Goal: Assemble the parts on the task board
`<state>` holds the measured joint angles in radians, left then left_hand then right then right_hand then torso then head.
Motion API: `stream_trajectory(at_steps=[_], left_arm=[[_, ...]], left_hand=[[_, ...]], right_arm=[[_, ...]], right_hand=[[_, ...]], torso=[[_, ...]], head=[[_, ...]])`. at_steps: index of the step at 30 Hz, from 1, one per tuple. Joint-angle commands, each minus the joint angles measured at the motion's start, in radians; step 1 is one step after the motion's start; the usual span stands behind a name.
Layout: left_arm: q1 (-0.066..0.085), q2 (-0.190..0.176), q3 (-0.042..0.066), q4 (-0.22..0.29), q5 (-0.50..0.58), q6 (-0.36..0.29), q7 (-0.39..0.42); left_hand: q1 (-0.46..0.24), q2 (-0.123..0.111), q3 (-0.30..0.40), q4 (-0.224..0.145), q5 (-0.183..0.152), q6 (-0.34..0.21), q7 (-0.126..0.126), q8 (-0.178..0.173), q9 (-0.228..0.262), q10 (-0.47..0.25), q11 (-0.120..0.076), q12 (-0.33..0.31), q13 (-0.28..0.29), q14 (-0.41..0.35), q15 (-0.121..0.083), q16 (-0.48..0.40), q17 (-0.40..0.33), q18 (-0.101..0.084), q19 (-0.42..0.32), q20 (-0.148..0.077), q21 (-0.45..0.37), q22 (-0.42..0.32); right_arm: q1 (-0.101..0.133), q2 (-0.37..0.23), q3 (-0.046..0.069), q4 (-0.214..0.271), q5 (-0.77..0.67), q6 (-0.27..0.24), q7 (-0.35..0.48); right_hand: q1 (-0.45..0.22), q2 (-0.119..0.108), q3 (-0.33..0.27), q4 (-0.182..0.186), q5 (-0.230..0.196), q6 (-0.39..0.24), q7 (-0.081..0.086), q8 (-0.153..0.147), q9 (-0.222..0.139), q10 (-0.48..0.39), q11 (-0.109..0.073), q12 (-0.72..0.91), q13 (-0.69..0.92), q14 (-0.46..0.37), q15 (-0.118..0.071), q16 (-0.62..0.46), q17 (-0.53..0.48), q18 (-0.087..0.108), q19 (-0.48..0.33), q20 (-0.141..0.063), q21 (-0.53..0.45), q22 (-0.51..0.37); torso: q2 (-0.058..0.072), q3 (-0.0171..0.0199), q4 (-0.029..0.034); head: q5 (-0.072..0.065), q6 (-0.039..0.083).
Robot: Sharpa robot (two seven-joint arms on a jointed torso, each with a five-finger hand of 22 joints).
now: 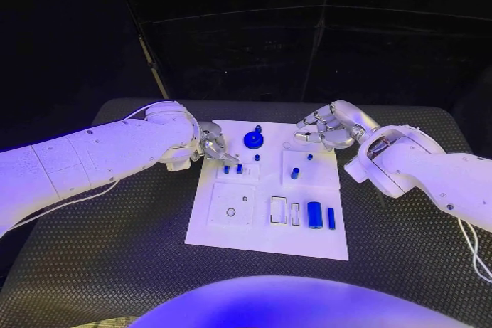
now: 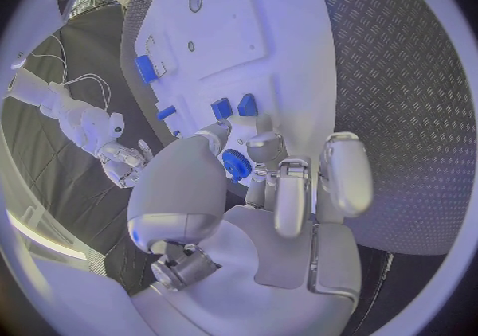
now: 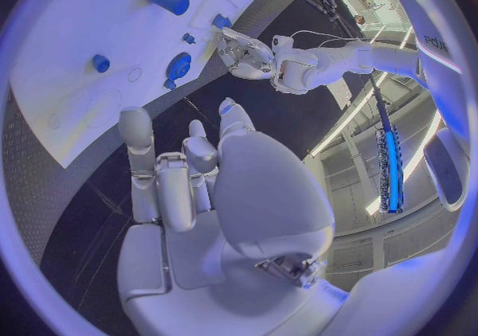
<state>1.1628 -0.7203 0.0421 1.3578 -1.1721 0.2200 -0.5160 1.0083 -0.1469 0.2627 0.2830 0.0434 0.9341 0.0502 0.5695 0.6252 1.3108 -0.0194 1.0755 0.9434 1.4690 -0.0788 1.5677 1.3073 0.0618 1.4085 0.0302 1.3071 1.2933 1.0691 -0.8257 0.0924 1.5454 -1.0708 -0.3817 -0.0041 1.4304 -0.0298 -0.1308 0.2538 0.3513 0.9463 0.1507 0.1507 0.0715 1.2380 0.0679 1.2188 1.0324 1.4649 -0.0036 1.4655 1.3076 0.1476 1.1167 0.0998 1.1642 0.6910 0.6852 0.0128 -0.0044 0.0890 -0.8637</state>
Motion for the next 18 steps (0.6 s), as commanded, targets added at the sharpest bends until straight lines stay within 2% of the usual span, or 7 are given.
stream_trajectory(at_steps=[1,11,13,14,15,16,18], left_arm=[[0.001,-0.006,0.002,0.012,0.036,-0.071,0.004],[0.001,-0.024,0.009,0.039,0.048,-0.115,0.011],[0.001,-0.028,0.01,0.043,0.072,-0.14,0.048],[0.001,-0.029,0.01,0.043,0.082,-0.148,0.064],[0.001,-0.028,0.01,0.043,0.097,-0.163,0.097],[0.001,-0.027,0.01,0.042,0.108,-0.179,0.139],[0.001,-0.021,0.01,0.038,0.121,-0.214,0.225]], left_hand=[[0.003,0.012,-0.015,0.004,0.006,-0.009,0.002,-0.007,-0.004,-0.011,0.0,-0.01,-0.012,0.102,0.003,0.003,0.263,0.014,-0.006,0.003,-0.007,-0.003],[0.014,0.031,-0.05,0.007,0.006,-0.016,0.007,-0.013,-0.012,-0.026,0.006,-0.025,-0.034,0.102,0.008,0.003,0.263,0.02,-0.017,0.008,-0.027,-0.02],[0.029,0.043,-0.061,0.007,0.006,-0.03,0.013,-0.019,-0.018,-0.066,0.011,-0.076,-0.093,0.095,0.011,-0.012,0.241,0.033,-0.052,0.011,-0.082,-0.072],[0.046,0.049,-0.064,0.003,0.006,-0.049,0.022,-0.029,-0.024,-0.119,0.018,-0.139,-0.162,0.076,0.017,-0.051,0.188,0.047,-0.091,0.015,-0.143,-0.129],[0.083,0.054,-0.062,-0.008,0.009,-0.087,0.039,-0.05,-0.037,-0.206,0.034,-0.226,-0.244,0.025,0.03,-0.145,0.069,0.074,-0.182,0.022,-0.277,-0.25],[0.122,0.056,-0.06,-0.018,0.012,-0.114,0.056,-0.067,-0.051,-0.262,0.05,-0.263,-0.263,-0.036,0.043,-0.246,-0.047,0.096,-0.275,0.034,-0.412,-0.367],[0.228,0.038,-0.048,-0.06,0.01,-0.157,0.086,-0.115,-0.093,-0.368,0.087,-0.358,-0.323,-0.242,0.073,-0.543,-0.351,0.103,-0.38,0.057,-0.553,-0.465]], right_arm=[[0.001,0.0,0.001,0.002,-0.002,-0.004,0.007],[0.001,0.001,0.001,0.001,-0.002,-0.004,0.008],[0.001,0.001,0.001,0.0,-0.002,-0.004,0.008],[0.001,0.001,0.001,0.0,-0.002,-0.004,0.008],[0.001,0.001,0.001,0.0,-0.002,-0.005,0.008],[0.001,0.001,0.001,-0.001,-0.002,-0.005,0.008],[0.001,0.002,0.001,-0.001,-0.002,-0.005,0.009]], right_hand=[[0.001,0.009,-0.005,-0.001,0.004,-0.005,0.001,0.006,-0.002,-0.006,-0.003,-0.005,-0.001,0.056,-0.006,-0.005,0.029,0.008,-0.007,0.0,-0.006,-0.002],[0.001,0.009,-0.005,-0.001,0.004,-0.005,0.001,0.006,-0.002,-0.006,-0.003,-0.005,-0.001,0.056,-0.006,-0.005,0.029,0.008,-0.007,0.0,-0.006,-0.002],[0.001,0.009,-0.005,-0.001,0.004,-0.005,0.001,0.006,-0.002,-0.006,-0.003,-0.005,-0.001,0.056,-0.006,-0.005,0.029,0.008,-0.007,0.0,-0.006,-0.002],[0.001,0.009,-0.005,-0.001,0.004,-0.005,0.001,0.006,-0.002,-0.006,-0.003,-0.005,-0.001,0.056,-0.006,-0.005,0.029,0.008,-0.007,0.0,-0.006,-0.002],[0.001,0.009,-0.005,-0.001,0.004,-0.005,0.001,0.006,-0.002,-0.006,-0.003,-0.005,-0.001,0.056,-0.006,-0.005,0.029,0.008,-0.007,0.0,-0.006,-0.002],[0.001,0.009,-0.005,-0.001,0.004,-0.005,0.001,0.006,-0.002,-0.006,-0.003,-0.005,-0.001,0.056,-0.006,-0.005,0.029,0.008,-0.007,0.0,-0.006,-0.002],[0.001,0.009,-0.005,-0.001,0.004,-0.005,0.001,0.006,-0.002,-0.006,-0.003,-0.005,-0.001,0.056,-0.006,-0.005,0.029,0.008,-0.007,0.0,-0.006,-0.002]], torso=[[0.0,-0.0001,-0.0002],[0.0,-0.0002,-0.0007],[0.0,-0.0002,-0.0005],[0.001,0.0,0.0001],[0.0,0.0001,0.0007],[0.0,0.0008,0.0012],[0.0,0.0009,0.0008]], head=[[-0.001,0.001],[-0.003,0.004],[-0.006,0.006],[-0.008,0.008],[-0.01,0.009],[-0.011,0.01],[-0.012,0.01]])
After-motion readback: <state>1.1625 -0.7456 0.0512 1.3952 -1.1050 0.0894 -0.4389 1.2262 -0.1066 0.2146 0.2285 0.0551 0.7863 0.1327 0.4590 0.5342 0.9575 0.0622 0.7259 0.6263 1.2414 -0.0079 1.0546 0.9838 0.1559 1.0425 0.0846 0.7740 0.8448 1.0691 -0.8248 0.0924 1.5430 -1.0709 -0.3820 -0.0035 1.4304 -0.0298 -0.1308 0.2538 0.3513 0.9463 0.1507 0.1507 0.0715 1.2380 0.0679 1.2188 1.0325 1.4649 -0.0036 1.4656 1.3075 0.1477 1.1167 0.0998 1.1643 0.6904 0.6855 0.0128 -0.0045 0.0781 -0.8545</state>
